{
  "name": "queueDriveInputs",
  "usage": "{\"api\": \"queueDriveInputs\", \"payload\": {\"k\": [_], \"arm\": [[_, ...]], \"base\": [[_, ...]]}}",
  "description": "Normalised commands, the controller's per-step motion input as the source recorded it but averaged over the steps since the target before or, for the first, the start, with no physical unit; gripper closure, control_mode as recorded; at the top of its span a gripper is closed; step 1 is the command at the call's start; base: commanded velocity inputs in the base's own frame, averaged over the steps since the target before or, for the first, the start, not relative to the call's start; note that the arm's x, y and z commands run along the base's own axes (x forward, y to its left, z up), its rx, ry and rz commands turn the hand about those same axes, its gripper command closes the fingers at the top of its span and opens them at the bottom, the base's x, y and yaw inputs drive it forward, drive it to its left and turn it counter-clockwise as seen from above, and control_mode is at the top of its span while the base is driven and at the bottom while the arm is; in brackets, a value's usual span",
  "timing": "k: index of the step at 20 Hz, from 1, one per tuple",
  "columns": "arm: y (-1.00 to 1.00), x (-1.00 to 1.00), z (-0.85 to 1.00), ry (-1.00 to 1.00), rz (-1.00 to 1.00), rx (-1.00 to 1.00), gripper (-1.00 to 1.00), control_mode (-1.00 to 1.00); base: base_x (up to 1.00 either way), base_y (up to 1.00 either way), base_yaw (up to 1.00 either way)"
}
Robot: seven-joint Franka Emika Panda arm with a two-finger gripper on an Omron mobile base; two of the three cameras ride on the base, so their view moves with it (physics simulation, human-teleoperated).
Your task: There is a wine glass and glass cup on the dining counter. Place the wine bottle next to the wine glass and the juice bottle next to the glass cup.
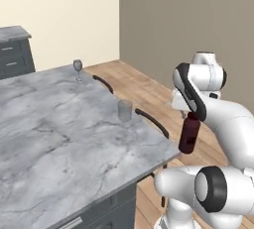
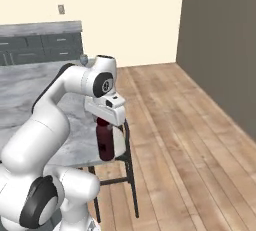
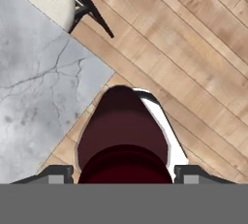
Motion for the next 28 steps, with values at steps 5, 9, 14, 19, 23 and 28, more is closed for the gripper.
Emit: {"api": "queueDriveInputs", "payload": {"k": [5,9,14,19,23,28], "arm": [[0.00,0.00,0.00,0.00,0.00,0.00,1.00,1.00],[0.00,0.00,0.00,0.00,0.00,0.00,1.00,1.00],[0.00,0.00,0.00,0.00,0.00,0.00,1.00,1.00],[0.00,0.00,0.00,0.00,0.00,0.00,1.00,1.00],[0.00,0.00,0.00,0.00,0.00,0.00,1.00,1.00],[0.06,0.17,0.00,0.00,0.00,0.00,1.00,-1.00]], "base": [[0.44,-0.05,0.33],[0.51,-0.08,0.24],[0.38,-0.08,0.15],[0.00,0.00,0.00],[0.00,0.00,0.00],[0.09,0.05,0.00]]}}
